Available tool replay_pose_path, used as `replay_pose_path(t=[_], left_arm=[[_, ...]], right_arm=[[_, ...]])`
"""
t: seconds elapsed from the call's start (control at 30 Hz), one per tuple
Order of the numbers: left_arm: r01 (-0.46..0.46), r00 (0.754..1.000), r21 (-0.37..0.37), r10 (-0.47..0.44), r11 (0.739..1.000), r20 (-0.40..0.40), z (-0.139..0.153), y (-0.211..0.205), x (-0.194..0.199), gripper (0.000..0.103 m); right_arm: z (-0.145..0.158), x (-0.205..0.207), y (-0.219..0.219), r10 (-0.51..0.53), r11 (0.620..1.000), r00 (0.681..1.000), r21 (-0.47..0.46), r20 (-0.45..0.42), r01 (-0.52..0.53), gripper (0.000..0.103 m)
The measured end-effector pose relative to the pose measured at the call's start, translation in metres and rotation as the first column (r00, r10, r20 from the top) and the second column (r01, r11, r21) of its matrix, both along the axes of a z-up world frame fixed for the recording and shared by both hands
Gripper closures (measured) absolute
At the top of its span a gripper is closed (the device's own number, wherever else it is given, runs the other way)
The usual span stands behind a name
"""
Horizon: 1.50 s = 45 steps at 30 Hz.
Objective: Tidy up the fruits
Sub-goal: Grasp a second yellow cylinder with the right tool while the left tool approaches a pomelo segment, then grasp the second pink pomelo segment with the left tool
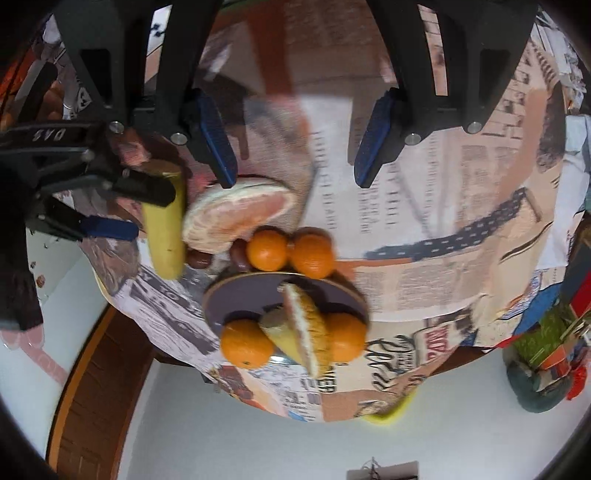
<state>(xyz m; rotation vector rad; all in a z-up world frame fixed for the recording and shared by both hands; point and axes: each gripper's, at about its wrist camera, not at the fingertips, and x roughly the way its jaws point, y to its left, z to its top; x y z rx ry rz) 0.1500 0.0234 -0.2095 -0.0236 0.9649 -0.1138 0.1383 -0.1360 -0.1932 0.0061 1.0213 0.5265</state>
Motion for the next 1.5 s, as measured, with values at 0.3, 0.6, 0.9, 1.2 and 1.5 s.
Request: replay_pose_path(t=[0.3, 0.6, 0.9, 1.2, 1.5], left_arm=[[-0.016, 0.999, -0.038, 0.015, 0.999, -0.030, -0.007, 0.009, 0.009, 0.038], [0.082, 0.996, -0.022, -0.083, 0.996, -0.035, -0.013, -0.027, 0.035, 0.032], [0.167, 0.983, -0.027, -0.168, 0.986, -0.077, -0.024, -0.050, 0.053, 0.021], [0.187, 0.977, 0.007, -0.186, 0.982, -0.102, -0.027, -0.064, 0.035, 0.039], [0.249, 0.964, 0.013, -0.246, 0.968, -0.099, -0.021, -0.085, 0.017, 0.048]], right_arm=[[-0.008, -0.002, 0.011, 0.046, 0.995, 0.998, -0.088, 0.046, -0.041, 0.029], [-0.003, -0.013, -0.037, 0.001, 0.996, 0.998, -0.092, 0.060, 0.005, 0.069], [-0.004, -0.006, -0.045, -0.018, 0.997, 0.997, -0.079, 0.074, 0.024, 0.069], [-0.001, -0.016, -0.059, -0.017, 0.998, 0.998, -0.051, 0.066, 0.020, 0.069], [0.002, -0.021, -0.069, 0.001, 0.999, 1.000, -0.051, 0.008, 0.000, 0.069]])
